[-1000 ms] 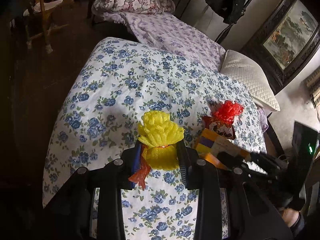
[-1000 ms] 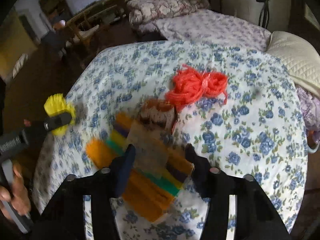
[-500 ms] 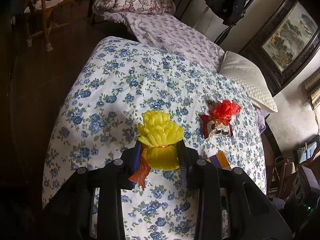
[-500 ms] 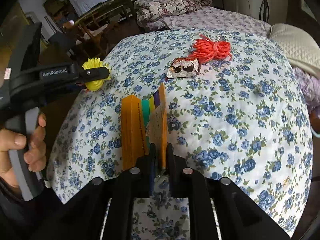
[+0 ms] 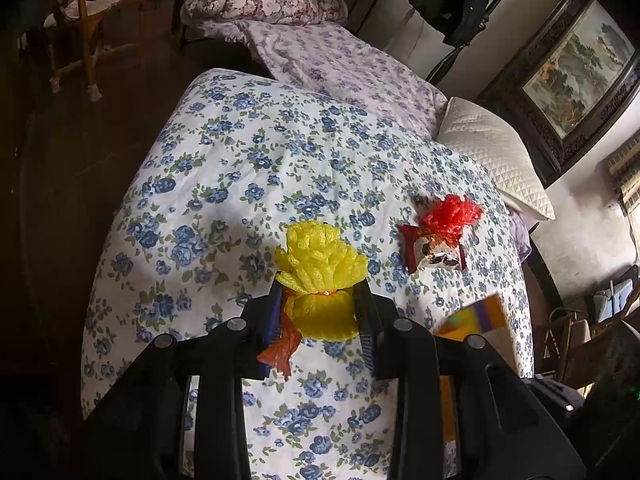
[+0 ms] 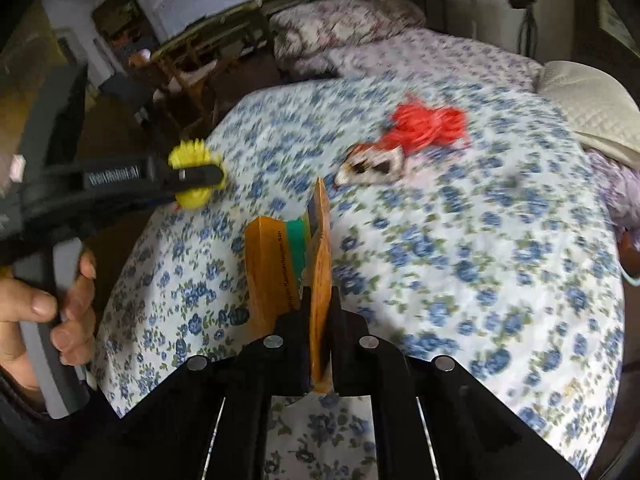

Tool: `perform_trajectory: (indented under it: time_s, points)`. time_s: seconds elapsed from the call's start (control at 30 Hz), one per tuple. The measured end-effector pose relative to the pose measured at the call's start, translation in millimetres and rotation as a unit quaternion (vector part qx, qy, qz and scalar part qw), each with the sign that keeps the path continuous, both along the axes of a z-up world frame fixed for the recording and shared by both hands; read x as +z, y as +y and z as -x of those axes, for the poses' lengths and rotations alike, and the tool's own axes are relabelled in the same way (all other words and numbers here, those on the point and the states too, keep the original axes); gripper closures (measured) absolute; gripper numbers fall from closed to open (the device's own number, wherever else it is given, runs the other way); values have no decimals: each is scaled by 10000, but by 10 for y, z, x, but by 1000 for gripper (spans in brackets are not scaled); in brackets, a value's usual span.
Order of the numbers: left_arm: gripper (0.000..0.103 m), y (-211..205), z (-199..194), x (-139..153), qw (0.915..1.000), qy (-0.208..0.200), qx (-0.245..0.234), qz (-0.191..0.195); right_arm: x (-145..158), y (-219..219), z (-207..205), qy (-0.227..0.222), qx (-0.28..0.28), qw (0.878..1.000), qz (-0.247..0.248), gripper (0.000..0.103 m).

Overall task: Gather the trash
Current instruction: 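Carry bow and card to the red wastebasket and open both tools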

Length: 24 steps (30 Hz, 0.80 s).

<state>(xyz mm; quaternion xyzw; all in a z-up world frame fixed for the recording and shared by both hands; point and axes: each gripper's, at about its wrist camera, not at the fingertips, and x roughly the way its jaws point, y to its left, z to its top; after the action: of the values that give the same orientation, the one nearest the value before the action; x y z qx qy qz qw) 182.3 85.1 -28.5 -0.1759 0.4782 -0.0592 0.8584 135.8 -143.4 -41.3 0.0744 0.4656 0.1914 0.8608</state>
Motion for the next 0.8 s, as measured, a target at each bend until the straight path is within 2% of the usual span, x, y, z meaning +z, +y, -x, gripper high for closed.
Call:
perform_trajectory:
  time_s: [0.1, 0.2, 0.33, 0.47, 0.6, 0.8]
  points:
    - [69, -79, 25, 27, 9999, -60, -116, -76, 56, -276, 132, -26, -287, 9996, -68, 95]
    - [69, -232, 90, 60, 9984, -229, -312, -423, 85, -646, 298, 16, -684, 9976, -107, 95]
    - [69, -397, 192, 13, 9983, -119, -500, -288, 111, -1123, 573, 13, -1191, 9928, -142, 95]
    - [69, -792, 388, 102, 9942, -281, -953, -409, 155, -1628, 933, -83, -1633, 9861, -284, 95]
    - [69, -1310, 644, 171, 9855, -415, -1579, -454, 123, -2059, 1237, -121, -2003, 9788, -411, 95]
    - [69, -2115, 962, 139, 9687, -265, -2435, -411, -61, -2598, 1655, -67, -2437, 9679, -611, 95]
